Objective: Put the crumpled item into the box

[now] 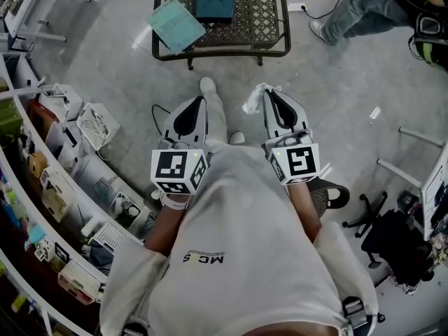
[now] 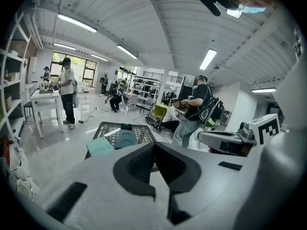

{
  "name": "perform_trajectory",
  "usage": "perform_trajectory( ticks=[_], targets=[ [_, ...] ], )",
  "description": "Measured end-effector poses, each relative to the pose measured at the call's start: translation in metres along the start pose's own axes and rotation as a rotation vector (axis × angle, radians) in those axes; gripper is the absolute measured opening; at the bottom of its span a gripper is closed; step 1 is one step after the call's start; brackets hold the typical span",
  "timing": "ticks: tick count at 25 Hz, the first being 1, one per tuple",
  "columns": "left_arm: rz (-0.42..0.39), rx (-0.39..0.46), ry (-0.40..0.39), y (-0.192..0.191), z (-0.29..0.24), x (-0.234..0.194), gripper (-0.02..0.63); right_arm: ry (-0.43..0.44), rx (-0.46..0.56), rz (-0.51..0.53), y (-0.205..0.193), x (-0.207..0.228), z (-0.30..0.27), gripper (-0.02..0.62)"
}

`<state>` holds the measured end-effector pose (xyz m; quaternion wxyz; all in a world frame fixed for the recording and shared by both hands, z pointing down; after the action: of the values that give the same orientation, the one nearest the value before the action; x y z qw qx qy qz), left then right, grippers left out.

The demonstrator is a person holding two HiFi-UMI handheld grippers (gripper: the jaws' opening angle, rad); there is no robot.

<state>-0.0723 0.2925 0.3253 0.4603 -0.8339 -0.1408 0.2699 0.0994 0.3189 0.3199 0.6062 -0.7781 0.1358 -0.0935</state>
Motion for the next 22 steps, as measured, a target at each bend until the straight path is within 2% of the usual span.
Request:
perform_trajectory(
  ticks=[6,12,17,22],
  targets=[
    [0.004,0.026,-0.028,0.078,-0.070,-0.053,0.023,-0.004,-0.007,0.040,0.042,0.026,-0.106,0.018],
    [-0.016,0.020,-0.071,0.140,-0.140,-0.110,0.024,-0.070,-0.006,0.056,0.077,0.066,-0.209,0.019],
    [-0.022,0.005,-0.074,0.166,-0.175,-0.145,0.023,-0.112,0.000,0.031,0.094,0.084,-0.259,0.018],
    [-0.010,-0.016,-0.060,0.174,-0.201,-0.150,0.023,-0.076,-0.023,0.025,0.096,0.098,-0.289,0.019]
  ],
)
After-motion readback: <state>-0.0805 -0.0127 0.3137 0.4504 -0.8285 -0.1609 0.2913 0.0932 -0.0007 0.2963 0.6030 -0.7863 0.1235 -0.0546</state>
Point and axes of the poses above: the fingertips, and each gripper's own axes: z backward along the fingers, x to its right, y out of its top, the point moved 3 cm from there along z, backward along the fingers, and after that the axes turned 7 degrees about z, right-handed, at the moved point
